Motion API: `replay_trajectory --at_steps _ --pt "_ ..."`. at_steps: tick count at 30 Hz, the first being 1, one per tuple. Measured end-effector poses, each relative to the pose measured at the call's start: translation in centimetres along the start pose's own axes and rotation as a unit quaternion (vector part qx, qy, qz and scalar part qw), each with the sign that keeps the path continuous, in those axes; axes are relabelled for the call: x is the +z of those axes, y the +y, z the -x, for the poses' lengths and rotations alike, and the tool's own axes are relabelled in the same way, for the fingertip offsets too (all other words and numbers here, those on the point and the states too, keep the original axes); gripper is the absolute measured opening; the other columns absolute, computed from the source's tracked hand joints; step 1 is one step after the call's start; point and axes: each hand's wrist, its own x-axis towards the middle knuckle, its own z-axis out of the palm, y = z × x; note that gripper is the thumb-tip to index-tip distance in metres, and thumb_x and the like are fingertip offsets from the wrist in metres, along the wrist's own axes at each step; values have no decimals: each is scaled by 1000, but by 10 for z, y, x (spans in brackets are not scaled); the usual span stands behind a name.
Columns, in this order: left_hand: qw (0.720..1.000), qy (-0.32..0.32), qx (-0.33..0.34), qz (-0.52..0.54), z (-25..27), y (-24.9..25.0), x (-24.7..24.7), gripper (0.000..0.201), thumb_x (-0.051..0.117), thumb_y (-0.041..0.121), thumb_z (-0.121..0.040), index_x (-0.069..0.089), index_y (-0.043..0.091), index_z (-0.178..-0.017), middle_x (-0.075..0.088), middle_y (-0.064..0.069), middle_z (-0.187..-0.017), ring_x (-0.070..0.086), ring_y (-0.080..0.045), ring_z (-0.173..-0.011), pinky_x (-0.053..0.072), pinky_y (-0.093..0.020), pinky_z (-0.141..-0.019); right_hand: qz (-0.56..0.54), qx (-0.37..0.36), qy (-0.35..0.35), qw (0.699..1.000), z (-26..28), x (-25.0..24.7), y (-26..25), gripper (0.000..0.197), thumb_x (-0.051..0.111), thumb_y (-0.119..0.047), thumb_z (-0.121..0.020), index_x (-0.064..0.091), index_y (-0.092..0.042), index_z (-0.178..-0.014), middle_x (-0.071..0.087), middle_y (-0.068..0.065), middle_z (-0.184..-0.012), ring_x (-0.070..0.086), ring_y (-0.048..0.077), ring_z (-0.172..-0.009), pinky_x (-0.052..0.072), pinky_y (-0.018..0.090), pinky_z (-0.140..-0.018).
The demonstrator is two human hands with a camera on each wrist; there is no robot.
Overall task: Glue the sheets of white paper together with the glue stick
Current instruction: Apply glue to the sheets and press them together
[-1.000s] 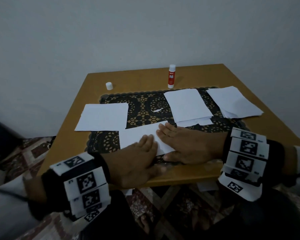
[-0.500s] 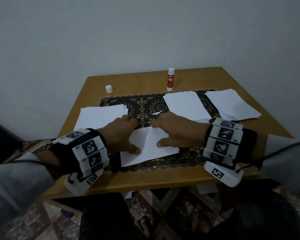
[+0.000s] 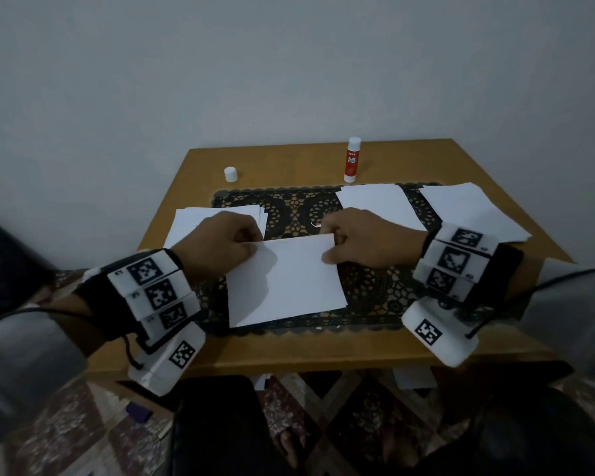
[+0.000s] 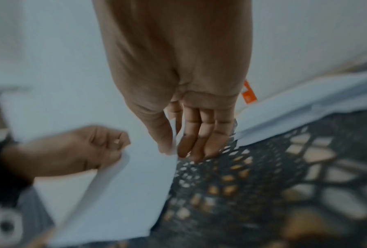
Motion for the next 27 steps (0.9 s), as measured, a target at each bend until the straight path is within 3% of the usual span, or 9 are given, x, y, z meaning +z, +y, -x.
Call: replay_trajectory --at_steps 2,4,6,9,12,14,18,22,27 --pt "998 31 -14 45 6 -11 -10 15 60 7 -88 62 21 -82 61 9 -73 56 -8 -68 40 -19 -57 -159 39 -14 986 -2 -2 -4 15 70 -13 -87 59 -5 -80 66 6 -75 65 13 -68 56 29 -62" --pt "995 62 -27 78 10 -22 -20 13 61 7 -87 66 17 -82 61 10 -65 54 1 -56 39 -15 -53 -257 59 -36 964 -8 -3 -11 15 68 -9 -88 61 -3 -77 67 10 -74 65 16 -65 55 27 -59" --pt "992 94 -39 80 10 -34 -30 7 63 10 -87 68 15 -84 63 7 -66 56 2 -58 43 -20 -58 -312 76 -46 946 -20 1 -22 14 65 -7 -89 60 -2 -77 64 12 -73 62 17 -62 52 26 -55" --pt "981 103 -105 129 0 -56 -43 16 68 15 -86 63 9 -100 66 -9 -85 64 -23 -78 55 -38 -72 -361 124 -26 924 -44 7 -39 13 63 -7 -90 59 -4 -78 60 9 -68 58 17 -58 49 25 -51" --pt "959 72 -207 180 -14 -79 -49 36 71 5 -81 53 5 -113 61 -16 -85 62 -33 -82 56 -49 -80 -381 163 -11 910 -69 13 -51 11 64 -9 -88 59 -6 -79 57 7 -65 56 18 -55 48 26 -49" --pt "959 86 -221 157 -22 -91 -51 42 74 4 -78 52 5 -114 60 -17 -84 61 -33 -81 55 -51 -82 -368 177 -6 913 -84 18 -57 10 63 -9 -88 60 -4 -80 56 8 -65 54 18 -54 47 25 -48" --pt "965 115 -226 60 -36 -102 -50 43 77 19 -78 50 14 -112 62 -14 -103 61 -30 -91 53 -41 -79 -262 196 31 944 -108 26 -66 16 62 -6 -89 65 9 -95 62 14 -72 57 20 -54 53 29 -51" --pt "971 66 -229 -10 -43 -102 -43 42 69 30 -85 50 12 -119 56 -14 -120 54 -30 -103 42 -32 -75 -198 199 57 958 -113 26 -67 18 65 -7 -88 62 10 -89 68 25 -86 69 36 -68 61 47 -65" --pt "968 49 -243 24 -44 -103 -41 45 72 26 -83 51 8 -118 57 -16 -115 59 -32 -97 51 -39 -78 -362 203 25 909 -104 20 -67 33 61 -6 -90 50 9 -117 59 25 -93 66 37 -71 61 45 -66"
